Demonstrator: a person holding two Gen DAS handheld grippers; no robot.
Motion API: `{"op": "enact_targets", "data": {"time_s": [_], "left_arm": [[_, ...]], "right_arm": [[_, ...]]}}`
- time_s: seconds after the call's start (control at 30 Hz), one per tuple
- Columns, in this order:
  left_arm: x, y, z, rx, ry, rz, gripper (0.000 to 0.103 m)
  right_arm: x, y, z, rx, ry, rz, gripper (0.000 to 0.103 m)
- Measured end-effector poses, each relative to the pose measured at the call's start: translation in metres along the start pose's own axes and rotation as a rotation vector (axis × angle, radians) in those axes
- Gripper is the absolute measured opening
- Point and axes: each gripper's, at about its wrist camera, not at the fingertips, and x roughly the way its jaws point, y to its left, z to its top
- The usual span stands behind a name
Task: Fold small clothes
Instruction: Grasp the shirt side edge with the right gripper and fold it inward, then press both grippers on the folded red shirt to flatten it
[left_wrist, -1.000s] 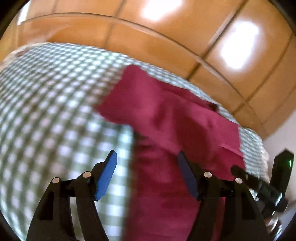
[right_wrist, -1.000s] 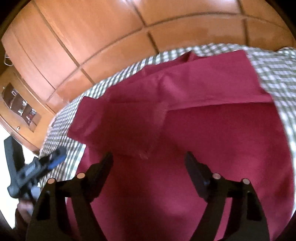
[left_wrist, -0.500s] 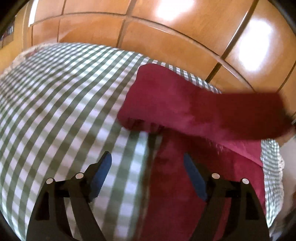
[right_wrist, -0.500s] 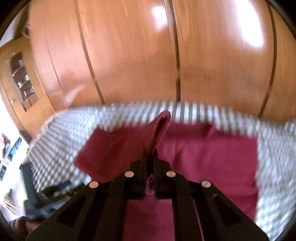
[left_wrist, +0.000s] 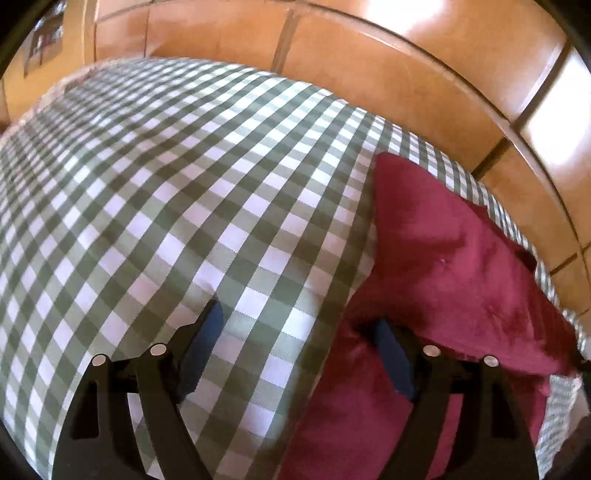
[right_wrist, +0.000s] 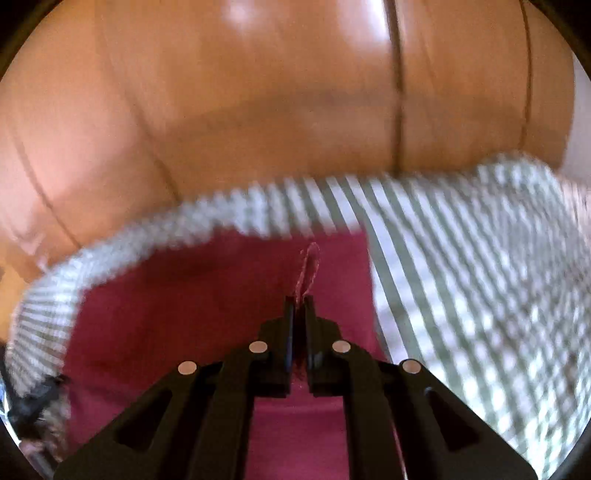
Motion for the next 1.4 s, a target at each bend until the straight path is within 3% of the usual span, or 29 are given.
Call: {"op": "enact_targets", "data": {"time_s": [0.07,0.1,0.2,0.27,0.43,0.57,0.7,0.83,0.9,1.03,1.13,1.23,1.3,1.4], "left_arm": [[-0.002,-0.005,-0.005,0.045,-0.005,0.016,0.081],[-0.003,-0.005,-0.006,0.053,-0.004,0.014,0.081],[-0.019,-0.001,-0.010,0.072,-0.015,0.001,0.080],[-0.041,-0.003,-0.014,0.094,-0.085,-0.029,0.080],[-0.074,-0.032,-0.010,0.200,-0.214,-0.162,0.080],[-0.064,-0.080,0.005,0.292,-0.182,-0.262,0.080],[-0.040,-0.113,0.014,0.349,-0.140,-0.291,0.080],[0.009,-0.117,0.024,0.330,-0.040,-0.238,0.075],[0.033,-0.107,0.020,0.324,0.004,-0.198,0.069],[0.031,-0.111,0.009,0.409,-0.049,-0.158,0.069],[0.015,-0.110,0.006,0.370,-0.054,-0.105,0.070],[-0.014,-0.100,-0.008,0.343,-0.113,-0.117,0.084],[-0.029,-0.094,-0.026,0.356,-0.154,-0.111,0.089],[-0.010,-0.093,-0.044,0.406,-0.082,-0.038,0.089]], "right_arm": [[0.017,-0.007,-0.012,0.025,0.032,0.014,0.006],[0.014,-0.012,-0.017,0.051,-0.004,0.028,0.007],[0.002,-0.022,-0.021,0.102,-0.014,0.044,0.030],[-0.018,-0.026,-0.024,0.120,-0.054,0.051,0.044],[-0.055,-0.010,-0.031,0.066,-0.130,0.134,0.049],[-0.039,0.024,-0.020,-0.033,-0.123,0.146,0.053],[-0.011,0.036,-0.012,-0.087,-0.077,0.137,0.056],[0.034,0.026,-0.009,-0.091,0.018,0.083,0.059],[0.040,0.024,-0.016,-0.113,-0.023,0.100,0.061],[0.042,0.031,-0.026,-0.155,-0.068,0.069,0.062],[0.036,0.033,-0.027,-0.165,-0.067,0.049,0.064],[0.012,0.042,-0.032,-0.175,-0.097,0.025,0.083],[-0.006,0.043,-0.045,-0.169,-0.126,0.051,0.085],[-0.006,0.040,-0.064,-0.143,-0.093,0.046,0.091]]}}
